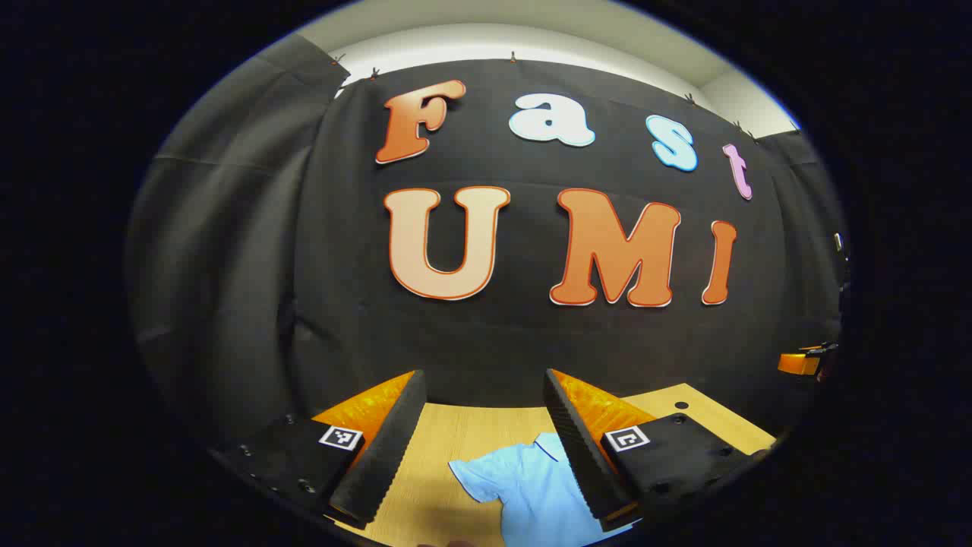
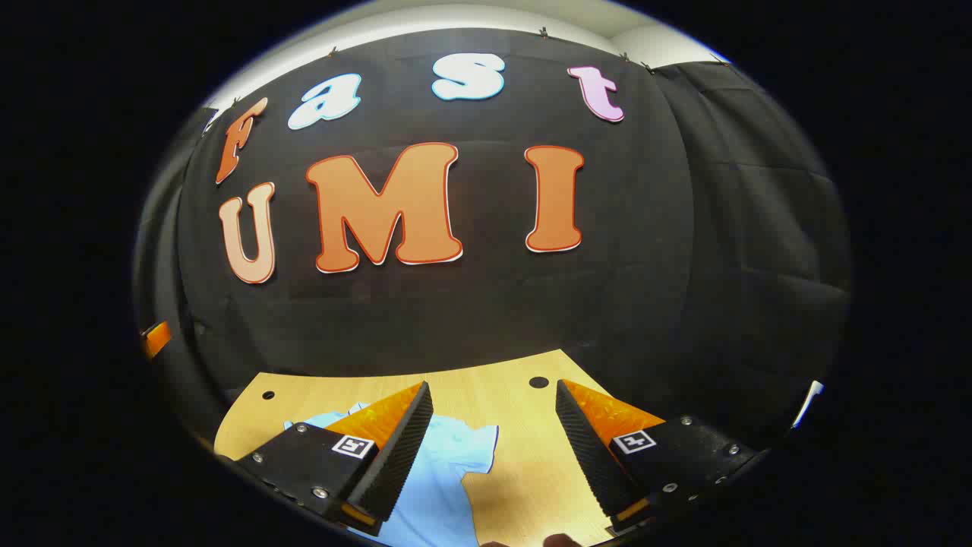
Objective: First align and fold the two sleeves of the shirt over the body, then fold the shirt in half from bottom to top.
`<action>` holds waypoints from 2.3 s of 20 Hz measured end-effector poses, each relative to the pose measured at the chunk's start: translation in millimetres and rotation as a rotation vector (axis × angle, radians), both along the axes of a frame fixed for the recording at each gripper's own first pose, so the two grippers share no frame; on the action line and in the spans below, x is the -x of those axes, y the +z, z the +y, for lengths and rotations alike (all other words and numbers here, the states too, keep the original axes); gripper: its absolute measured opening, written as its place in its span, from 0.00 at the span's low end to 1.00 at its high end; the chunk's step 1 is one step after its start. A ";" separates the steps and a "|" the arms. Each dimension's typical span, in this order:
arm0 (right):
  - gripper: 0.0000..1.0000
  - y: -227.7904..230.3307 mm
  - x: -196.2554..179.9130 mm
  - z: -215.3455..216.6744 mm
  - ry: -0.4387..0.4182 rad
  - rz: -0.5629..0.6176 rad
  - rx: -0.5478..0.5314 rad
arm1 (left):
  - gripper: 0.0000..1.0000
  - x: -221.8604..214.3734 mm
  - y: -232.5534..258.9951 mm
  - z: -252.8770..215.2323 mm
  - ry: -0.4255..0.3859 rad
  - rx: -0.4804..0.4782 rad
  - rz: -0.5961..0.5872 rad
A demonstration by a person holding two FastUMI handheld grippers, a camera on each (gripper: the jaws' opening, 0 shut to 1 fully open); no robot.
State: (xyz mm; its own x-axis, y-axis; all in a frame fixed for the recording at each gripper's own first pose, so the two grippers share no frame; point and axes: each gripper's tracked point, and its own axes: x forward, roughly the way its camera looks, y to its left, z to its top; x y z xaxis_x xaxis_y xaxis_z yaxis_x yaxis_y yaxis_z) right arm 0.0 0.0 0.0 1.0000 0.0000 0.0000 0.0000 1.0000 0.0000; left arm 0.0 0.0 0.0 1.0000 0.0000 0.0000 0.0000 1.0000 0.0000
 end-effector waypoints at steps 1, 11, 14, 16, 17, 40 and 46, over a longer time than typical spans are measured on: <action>0.98 -1.2 -7.0 4.5 0.023 0.005 -0.003 | 1.00 -9.4 1.5 -6.5 -0.001 0.004 -0.009; 0.99 -21.1 -48.1 18.4 0.071 0.068 0.098 | 1.00 -42.9 -46.5 -18.3 0.090 0.072 0.067; 0.98 -25.7 -41.8 30.7 0.082 0.086 0.096 | 1.00 -53.4 -52.2 -6.1 0.106 0.076 0.084; 0.99 -28.0 -38.6 32.3 0.078 0.094 0.091 | 1.00 -53.2 -46.9 1.6 0.106 0.039 0.075; 0.99 -29.7 -36.5 34.4 0.075 0.100 0.077 | 1.00 -54.3 -40.8 6.8 0.106 0.012 0.060; 1.00 -198.9 -191.9 -2.8 -0.072 0.850 0.063 | 1.00 -67.0 -79.5 60.2 0.165 -0.011 0.134; 0.99 -258.4 -215.7 -9.2 -0.098 0.998 0.082 | 1.00 -87.2 -93.9 62.0 0.173 -0.032 0.166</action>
State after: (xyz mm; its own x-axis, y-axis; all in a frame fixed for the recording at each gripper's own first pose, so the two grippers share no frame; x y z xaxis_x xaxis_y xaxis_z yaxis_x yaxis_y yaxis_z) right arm 215.7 -9.2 -258.4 0.5382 -0.1199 -0.8342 0.0443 0.9925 -0.1141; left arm 87.2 62.0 -93.9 0.9715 0.1741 -0.1611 -0.1688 0.9846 0.0462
